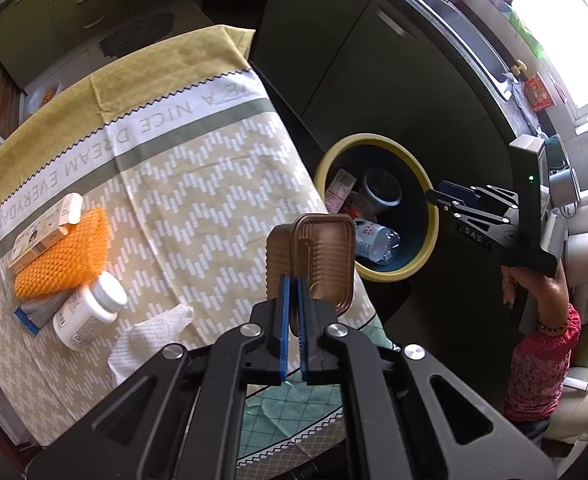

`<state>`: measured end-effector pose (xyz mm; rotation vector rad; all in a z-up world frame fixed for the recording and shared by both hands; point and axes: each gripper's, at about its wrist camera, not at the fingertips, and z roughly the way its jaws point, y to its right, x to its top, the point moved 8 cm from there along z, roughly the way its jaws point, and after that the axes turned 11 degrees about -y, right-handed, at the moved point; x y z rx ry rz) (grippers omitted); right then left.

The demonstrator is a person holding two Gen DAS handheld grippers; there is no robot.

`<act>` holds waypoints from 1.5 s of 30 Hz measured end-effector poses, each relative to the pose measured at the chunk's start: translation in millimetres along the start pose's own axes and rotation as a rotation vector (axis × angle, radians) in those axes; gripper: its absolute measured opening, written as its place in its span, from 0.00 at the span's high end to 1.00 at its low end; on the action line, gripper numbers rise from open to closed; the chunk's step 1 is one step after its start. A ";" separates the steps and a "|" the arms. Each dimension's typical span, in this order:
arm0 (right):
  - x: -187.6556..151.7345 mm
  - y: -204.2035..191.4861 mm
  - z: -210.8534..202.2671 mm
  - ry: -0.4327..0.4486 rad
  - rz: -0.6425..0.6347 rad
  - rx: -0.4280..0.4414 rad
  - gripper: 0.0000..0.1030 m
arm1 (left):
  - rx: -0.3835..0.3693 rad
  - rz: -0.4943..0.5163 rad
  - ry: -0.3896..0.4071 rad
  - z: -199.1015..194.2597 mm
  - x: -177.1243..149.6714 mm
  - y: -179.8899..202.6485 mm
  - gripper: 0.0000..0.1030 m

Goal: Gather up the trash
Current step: 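Carry the cup and brown tray over the bin and open both grippers, then grasp the white pill bottle lying on the cloth with the right gripper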

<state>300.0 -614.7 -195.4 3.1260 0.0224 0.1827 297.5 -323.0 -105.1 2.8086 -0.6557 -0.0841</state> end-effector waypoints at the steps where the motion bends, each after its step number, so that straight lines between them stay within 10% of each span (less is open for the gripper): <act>1: -5.3 -0.3 -5.2 0.010 0.002 0.007 0.73 | -0.003 0.012 -0.007 3.9 2.1 8.4 0.96; 13: -73.0 4.4 -27.4 0.023 -0.007 0.021 0.73 | -0.008 0.103 -0.095 85.3 55.8 98.7 0.96; 23: -93.8 14.0 -41.9 0.046 0.008 0.015 0.66 | 0.017 0.085 -0.091 93.8 73.3 98.6 0.80; 32: -93.8 -38.2 -44.3 0.048 -0.131 0.072 0.66 | 0.014 0.027 0.049 -21.0 -15.0 1.2 0.75; 42: -47.9 -220.3 -60.8 0.017 -0.439 0.231 0.65 | 0.051 -0.185 0.140 -76.7 -131.0 -147.6 0.69; 45: -29.2 -280.4 -60.8 -0.017 -0.460 0.296 0.40 | 0.036 -0.232 0.143 -76.6 -157.6 -178.7 0.69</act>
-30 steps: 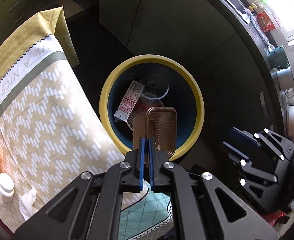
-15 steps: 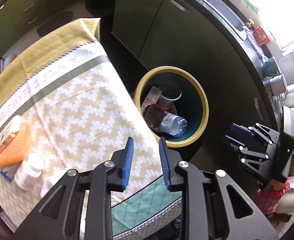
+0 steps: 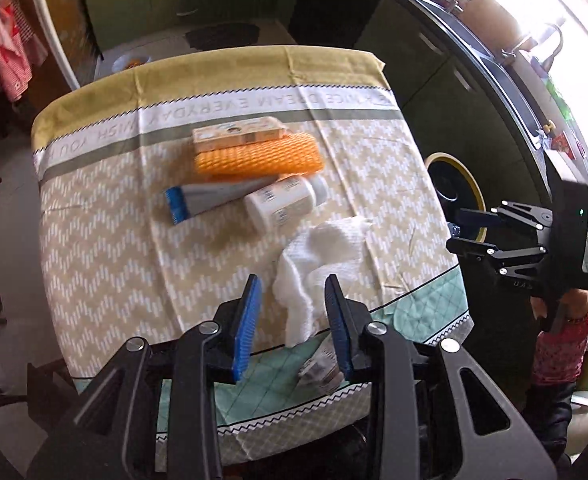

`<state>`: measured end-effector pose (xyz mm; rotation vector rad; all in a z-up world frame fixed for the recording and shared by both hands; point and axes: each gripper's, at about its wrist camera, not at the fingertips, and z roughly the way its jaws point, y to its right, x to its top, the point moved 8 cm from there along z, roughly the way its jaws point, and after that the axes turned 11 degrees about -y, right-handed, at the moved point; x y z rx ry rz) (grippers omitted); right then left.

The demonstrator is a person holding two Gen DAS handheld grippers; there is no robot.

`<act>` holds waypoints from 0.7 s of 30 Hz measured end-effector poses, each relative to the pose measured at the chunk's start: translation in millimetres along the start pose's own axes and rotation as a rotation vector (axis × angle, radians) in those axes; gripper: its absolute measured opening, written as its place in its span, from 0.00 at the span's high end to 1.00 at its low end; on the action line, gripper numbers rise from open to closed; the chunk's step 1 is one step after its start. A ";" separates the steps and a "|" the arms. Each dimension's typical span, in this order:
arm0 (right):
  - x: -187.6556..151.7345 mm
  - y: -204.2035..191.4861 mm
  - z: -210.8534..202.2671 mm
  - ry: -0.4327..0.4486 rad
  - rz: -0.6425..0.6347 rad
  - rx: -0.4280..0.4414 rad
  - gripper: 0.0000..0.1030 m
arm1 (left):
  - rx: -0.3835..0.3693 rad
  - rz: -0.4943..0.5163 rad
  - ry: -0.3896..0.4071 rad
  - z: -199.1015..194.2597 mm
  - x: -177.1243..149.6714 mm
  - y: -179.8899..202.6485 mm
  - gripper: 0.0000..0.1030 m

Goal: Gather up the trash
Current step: 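Grasp the white pill bottle lying on the cloth with the right gripper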

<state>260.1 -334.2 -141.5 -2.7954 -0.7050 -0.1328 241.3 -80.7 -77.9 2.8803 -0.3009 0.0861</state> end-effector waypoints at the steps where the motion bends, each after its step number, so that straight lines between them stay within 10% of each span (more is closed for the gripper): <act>1: 13.3 -13.5 5.0 -0.007 -0.005 0.003 0.30 | -0.006 -0.013 0.001 0.5 -5.7 -8.5 0.69; 6: 67.9 -58.3 36.6 -0.031 -0.005 -0.054 0.16 | -0.023 -0.046 0.010 -0.9 -24.2 -46.3 0.69; 21: 122.7 -73.7 115.9 -0.166 0.075 -0.191 0.13 | -0.035 -0.033 0.024 -0.7 -56.5 -80.2 0.66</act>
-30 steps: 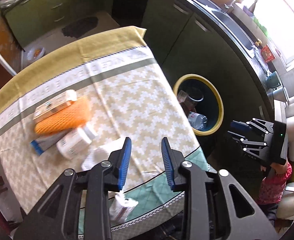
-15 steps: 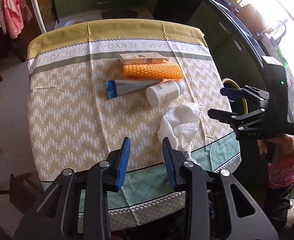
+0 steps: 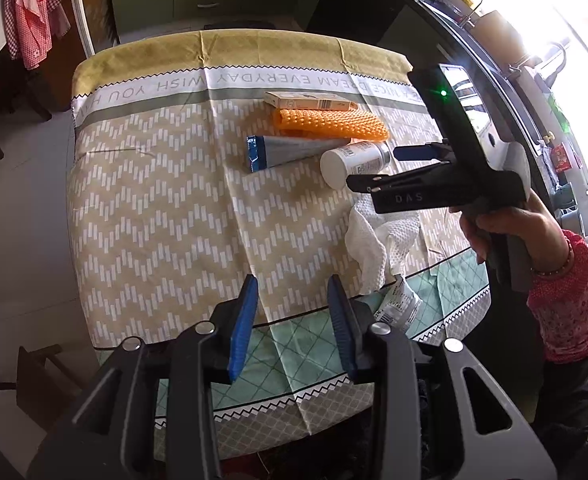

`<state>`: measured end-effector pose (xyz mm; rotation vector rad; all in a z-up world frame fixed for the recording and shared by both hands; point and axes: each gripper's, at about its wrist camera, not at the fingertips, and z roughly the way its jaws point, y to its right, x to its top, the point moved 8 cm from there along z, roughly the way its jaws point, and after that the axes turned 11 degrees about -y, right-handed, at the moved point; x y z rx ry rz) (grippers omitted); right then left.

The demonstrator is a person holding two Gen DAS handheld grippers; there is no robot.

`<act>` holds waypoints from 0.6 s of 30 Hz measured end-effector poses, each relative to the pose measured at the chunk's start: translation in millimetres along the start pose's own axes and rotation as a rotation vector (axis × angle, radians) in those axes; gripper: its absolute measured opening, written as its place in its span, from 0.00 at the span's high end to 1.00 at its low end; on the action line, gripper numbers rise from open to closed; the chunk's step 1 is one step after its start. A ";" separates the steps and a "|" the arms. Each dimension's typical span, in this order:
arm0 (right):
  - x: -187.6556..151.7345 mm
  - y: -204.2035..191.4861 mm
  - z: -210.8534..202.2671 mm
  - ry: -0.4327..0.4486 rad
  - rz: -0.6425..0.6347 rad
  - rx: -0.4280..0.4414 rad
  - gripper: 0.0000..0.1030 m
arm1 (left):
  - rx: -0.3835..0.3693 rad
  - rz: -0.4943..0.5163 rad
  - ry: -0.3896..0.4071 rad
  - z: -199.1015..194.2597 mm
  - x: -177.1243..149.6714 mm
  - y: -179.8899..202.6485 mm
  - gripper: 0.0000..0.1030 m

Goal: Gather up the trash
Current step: 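Grasp the white pill bottle lying on the cloth with the right gripper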

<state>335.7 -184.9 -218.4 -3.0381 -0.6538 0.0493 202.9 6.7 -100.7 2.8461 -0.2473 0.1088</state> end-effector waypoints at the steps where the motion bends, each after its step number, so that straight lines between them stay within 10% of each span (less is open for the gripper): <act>1: 1.8 -0.8 2.4 -0.005 0.003 0.004 0.13 | -0.001 -0.001 -0.001 0.6 -1.4 -0.7 0.66; 18: 21.7 -11.1 24.0 0.007 0.024 -0.044 0.17 | 0.004 0.008 -0.027 14.0 -2.5 0.5 0.66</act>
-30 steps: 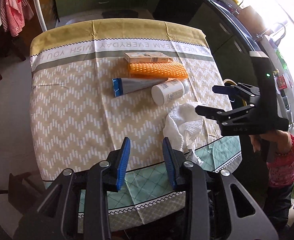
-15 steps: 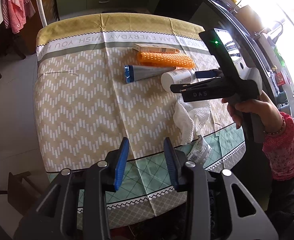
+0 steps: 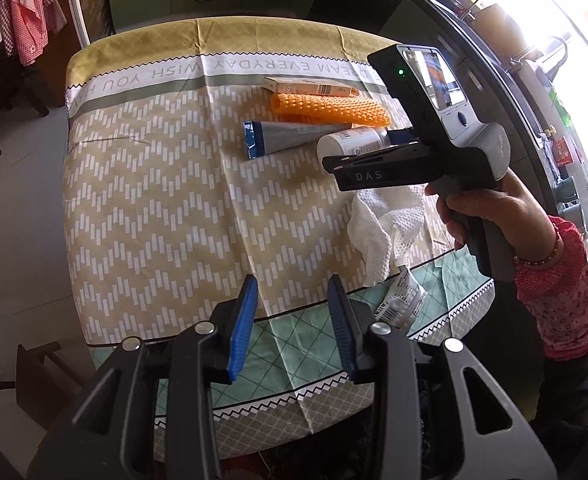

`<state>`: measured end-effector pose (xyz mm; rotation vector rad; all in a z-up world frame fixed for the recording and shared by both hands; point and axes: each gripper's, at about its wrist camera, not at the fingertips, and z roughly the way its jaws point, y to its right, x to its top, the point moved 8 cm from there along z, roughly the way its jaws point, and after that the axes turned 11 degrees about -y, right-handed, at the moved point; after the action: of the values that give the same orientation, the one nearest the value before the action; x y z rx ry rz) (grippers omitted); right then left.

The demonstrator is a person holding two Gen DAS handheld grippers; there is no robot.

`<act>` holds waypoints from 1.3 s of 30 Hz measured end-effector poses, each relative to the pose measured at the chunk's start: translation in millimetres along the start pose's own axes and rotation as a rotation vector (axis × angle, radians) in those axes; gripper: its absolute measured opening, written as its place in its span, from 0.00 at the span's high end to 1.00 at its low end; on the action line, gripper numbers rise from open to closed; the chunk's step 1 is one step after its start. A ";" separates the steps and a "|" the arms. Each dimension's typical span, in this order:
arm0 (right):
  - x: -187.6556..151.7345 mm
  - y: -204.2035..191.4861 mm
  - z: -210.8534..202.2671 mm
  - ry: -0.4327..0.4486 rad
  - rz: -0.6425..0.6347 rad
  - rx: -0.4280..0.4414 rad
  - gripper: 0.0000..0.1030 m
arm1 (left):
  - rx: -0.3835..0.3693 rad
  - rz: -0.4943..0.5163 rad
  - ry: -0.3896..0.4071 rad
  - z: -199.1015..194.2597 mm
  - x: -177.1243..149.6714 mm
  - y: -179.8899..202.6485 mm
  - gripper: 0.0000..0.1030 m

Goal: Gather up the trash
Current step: 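Grasp the white pill bottle lying on the cloth with the right gripper, then grasp the orange foam mesh sleeve with the left gripper while the right holds the bottle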

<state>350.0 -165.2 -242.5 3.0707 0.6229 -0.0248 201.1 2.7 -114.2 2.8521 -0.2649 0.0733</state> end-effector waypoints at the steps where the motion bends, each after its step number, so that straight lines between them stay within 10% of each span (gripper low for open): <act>1: -0.1 0.1 0.1 0.000 0.000 0.010 0.17 | 0.002 0.000 0.000 0.2 1.0 0.3 0.66; 28: -173.3 161.2 -78.8 0.098 0.135 0.115 0.17 | -0.050 0.060 -0.054 73.0 150.1 109.8 0.50; 39: -180.4 170.9 -65.9 0.087 0.136 0.159 0.17 | 0.157 0.122 -0.023 97.2 182.4 137.1 0.41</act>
<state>251.4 -392.2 -172.7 3.2758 0.4329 0.0634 356.9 -185.4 -157.3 2.9913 -0.4566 0.0893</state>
